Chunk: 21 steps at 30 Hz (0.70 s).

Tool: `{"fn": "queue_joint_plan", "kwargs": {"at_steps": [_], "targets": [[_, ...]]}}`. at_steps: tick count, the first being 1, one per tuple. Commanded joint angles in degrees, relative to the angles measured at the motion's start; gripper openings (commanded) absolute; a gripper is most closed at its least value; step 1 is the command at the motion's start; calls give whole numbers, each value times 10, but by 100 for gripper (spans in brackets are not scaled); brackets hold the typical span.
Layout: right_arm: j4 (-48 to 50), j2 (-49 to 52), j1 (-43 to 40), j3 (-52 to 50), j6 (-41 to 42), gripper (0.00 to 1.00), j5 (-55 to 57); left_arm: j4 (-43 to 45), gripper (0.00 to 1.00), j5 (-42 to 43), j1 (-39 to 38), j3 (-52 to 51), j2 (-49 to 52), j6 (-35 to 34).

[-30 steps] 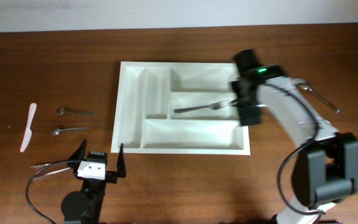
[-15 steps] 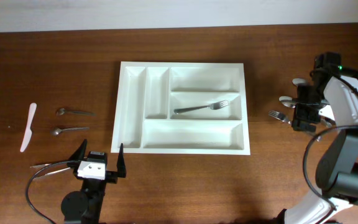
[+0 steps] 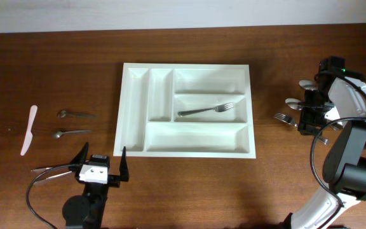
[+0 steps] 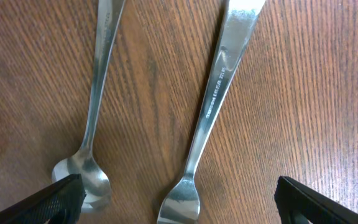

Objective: Pack container
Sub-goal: 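Return the right gripper to the forks and grasp a second fork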

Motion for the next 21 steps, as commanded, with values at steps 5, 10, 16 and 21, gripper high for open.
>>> {"fn": "queue_joint_plan", "kwargs": {"at_steps": [5, 10, 16, 21], "targets": [[8, 11, -4, -48, 56, 99, 18, 1, 99, 4, -1, -4, -3, 7], [32, 11, -4, -83, 53, 99, 18, 1, 99, 4, -1, -4, -3, 7], [90, 11, -4, -117, 14, 99, 18, 1, 99, 4, -1, -4, -3, 7], [96, 11, -3, -124, 14, 99, 18, 1, 99, 4, -1, -4, -3, 7]]}}
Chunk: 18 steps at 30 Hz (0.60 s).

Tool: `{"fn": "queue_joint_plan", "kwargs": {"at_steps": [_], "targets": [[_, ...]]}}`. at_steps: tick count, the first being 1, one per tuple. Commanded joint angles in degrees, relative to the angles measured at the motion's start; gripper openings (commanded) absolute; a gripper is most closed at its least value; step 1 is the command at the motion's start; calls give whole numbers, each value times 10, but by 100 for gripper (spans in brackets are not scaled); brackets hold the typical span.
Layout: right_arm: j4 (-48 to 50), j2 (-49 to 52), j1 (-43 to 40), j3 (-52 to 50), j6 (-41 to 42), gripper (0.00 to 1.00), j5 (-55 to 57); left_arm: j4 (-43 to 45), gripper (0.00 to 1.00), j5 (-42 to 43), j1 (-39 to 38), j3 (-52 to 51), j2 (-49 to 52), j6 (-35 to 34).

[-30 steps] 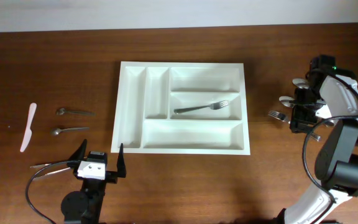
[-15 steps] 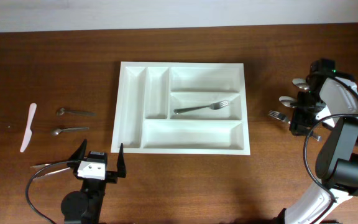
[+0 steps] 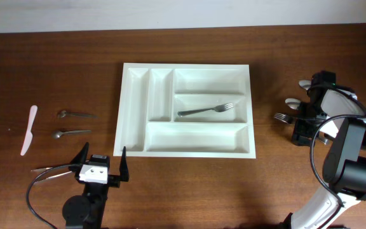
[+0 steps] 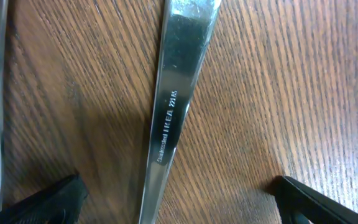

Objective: Pack container
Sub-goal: 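Return the right gripper to the forks and grasp a second fork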

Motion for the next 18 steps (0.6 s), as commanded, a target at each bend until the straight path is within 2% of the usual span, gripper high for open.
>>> {"fn": "queue_joint_plan", "kwargs": {"at_steps": [1, 4, 5, 7, 9, 12, 14, 18], "targets": [[3, 10, -3, -20, -6, 99, 12, 1, 99, 4, -1, -4, -3, 7], [3, 10, -3, -20, -6, 92, 10, 1, 99, 4, -1, -4, -3, 7], [3, 10, -3, -20, -6, 83, 9, 1, 99, 4, -1, -4, -3, 7], [3, 10, -3, -20, -6, 56, 9, 1, 99, 4, -1, -4, -3, 7], [2, 10, -3, -20, -8, 36, 10, 1, 99, 4, -1, -4, -3, 7], [0, 10, -3, -20, -20, 14, 10, 1, 99, 4, -1, -4, -3, 7], [0, 10, -3, -20, -32, 7, 12, 1, 99, 4, -1, -4, -3, 7], [0, 9, -3, -19, -50, 4, 11, 1, 99, 4, -1, -4, -3, 7]]}}
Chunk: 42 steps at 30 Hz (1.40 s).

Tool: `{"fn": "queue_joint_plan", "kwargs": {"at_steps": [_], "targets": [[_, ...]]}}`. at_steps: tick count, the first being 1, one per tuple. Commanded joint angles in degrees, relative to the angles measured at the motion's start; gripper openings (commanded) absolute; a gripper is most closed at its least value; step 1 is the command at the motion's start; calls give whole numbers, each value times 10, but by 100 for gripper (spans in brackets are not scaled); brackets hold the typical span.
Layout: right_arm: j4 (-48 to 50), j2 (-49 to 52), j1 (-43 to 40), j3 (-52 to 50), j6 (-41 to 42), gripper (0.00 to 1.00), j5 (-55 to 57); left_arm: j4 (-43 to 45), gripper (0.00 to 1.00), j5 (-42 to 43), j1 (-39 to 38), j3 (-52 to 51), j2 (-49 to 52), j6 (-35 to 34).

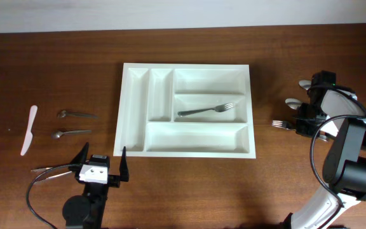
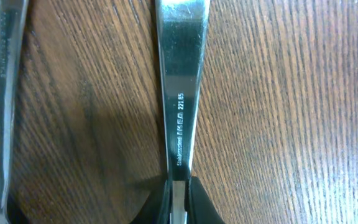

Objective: Pack container
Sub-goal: 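Return the right gripper to the forks and grasp a second fork, then place the second fork beside the first in the middle compartment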

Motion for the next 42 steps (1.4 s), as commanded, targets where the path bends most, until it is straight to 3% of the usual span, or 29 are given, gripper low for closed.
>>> {"fn": "queue_joint_plan", "kwargs": {"at_steps": [1, 10, 19, 30, 40, 42], "targets": [[-5, 8, -3, -16, -29, 4, 5, 1, 99, 4, -1, -4, -3, 7], [-50, -75, 35, 41, -64, 4, 6, 1, 99, 4, -1, -4, -3, 7], [-45, -201, 180, 67, -50, 4, -11, 1, 99, 4, -1, -4, -3, 7], [-8, -172, 376, 67, 122, 5, -19, 1, 99, 4, -1, -4, -3, 7], [12, -108, 396, 67, 137, 8, -37, 1, 99, 4, -1, -3, -3, 7], [22, -101, 396, 67, 136, 13, -36, 1, 99, 4, -1, -4, -3, 7]]}}
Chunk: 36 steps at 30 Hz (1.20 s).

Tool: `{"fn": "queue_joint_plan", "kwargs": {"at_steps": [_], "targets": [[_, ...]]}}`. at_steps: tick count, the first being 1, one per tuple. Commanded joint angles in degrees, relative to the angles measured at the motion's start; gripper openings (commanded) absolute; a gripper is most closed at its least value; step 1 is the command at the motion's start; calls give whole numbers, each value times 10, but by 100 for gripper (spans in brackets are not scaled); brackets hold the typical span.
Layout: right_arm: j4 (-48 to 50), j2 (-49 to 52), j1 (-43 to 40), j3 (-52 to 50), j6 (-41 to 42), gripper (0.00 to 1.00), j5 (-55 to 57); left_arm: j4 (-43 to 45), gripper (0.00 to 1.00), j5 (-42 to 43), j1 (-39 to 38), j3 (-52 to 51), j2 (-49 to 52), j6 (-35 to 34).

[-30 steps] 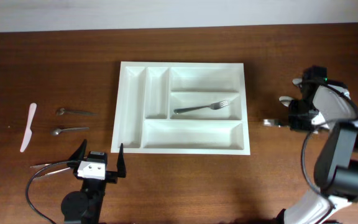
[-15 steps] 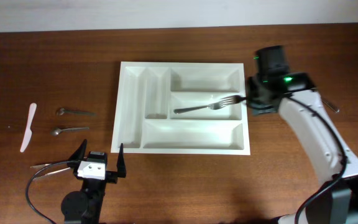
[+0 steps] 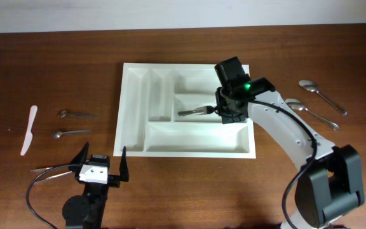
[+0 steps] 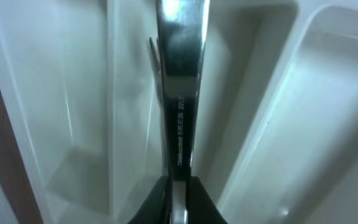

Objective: Pack container
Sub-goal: 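Place the second fork beside the first in the middle compartment, then move the right gripper to the large spoons and grasp one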

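The white cutlery tray lies at the table's middle. A steel fork rests in its middle right compartment. My right gripper hangs over that compartment's right end. In the right wrist view the right gripper is shut on the handle of a second fork, held above the tray's dividers. From overhead the held fork is hidden under the gripper. My left gripper stands open near the front left, holding nothing.
Two spoons lie right of the tray. On the left are two small spoons and a white plastic knife. A thin metal utensil lies by the left gripper.
My right gripper, shut on the fork on the table right of the tray, has moved left with it and now holds it over the tray's middle right compartment. The left arm stayed put.
My right gripper was open above a fork and a spoon right of the tray. Then it was lower, its fingers either side of the fork's handle. Then it was shut on the handle. Now the fork is off the table and over the tray.
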Motion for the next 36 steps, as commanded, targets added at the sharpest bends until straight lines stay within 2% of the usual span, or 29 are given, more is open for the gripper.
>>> {"fn": "queue_joint_plan", "kwargs": {"at_steps": [1, 2, 5, 6, 8, 11, 13, 16, 19, 26, 30, 36], "targets": [[15, 10, 4, 5, 14, 21, 3, 1, 99, 4, -1, -4, -3, 7], [18, 12, 4, 5, 14, 26, 3, 1, 99, 4, -1, -3, -3, 7], [20, 12, 3, 5, 14, 52, 3, 1, 99, 4, -1, -4, -3, 7], [20, 12, 2, 5, 13, 70, 3, 1, 99, 4, -1, -3, -3, 7], [20, 12, -2, 6, 0, 79, 7, 1, 99, 4, -1, -4, -3, 7], [14, 9, -26, 17, -74, 89, 38, 1, 99, 4, -1, -4, -3, 7], [-35, 1, -69, 44, -112, 99, 68, 1, 99, 4, -1, -4, -3, 7], [-90, -2, -143, 77, -137, 99, 79, 1, 99, 4, -1, -3, -3, 7], [-83, 0, -252, 85, -232, 99, 81, 1, 99, 4, -1, -4, -3, 7], [-81, 44, -409, 84, -270, 99, 35, 1, 99, 4, -1, -4, -3, 7], [-68, 89, -441, 84, -270, 99, 30, 1, 99, 4, -1, -4, -3, 7], [-49, 139, -444, 84, -260, 99, 35, 1, 99, 4, -1, -4, -3, 7]]}}
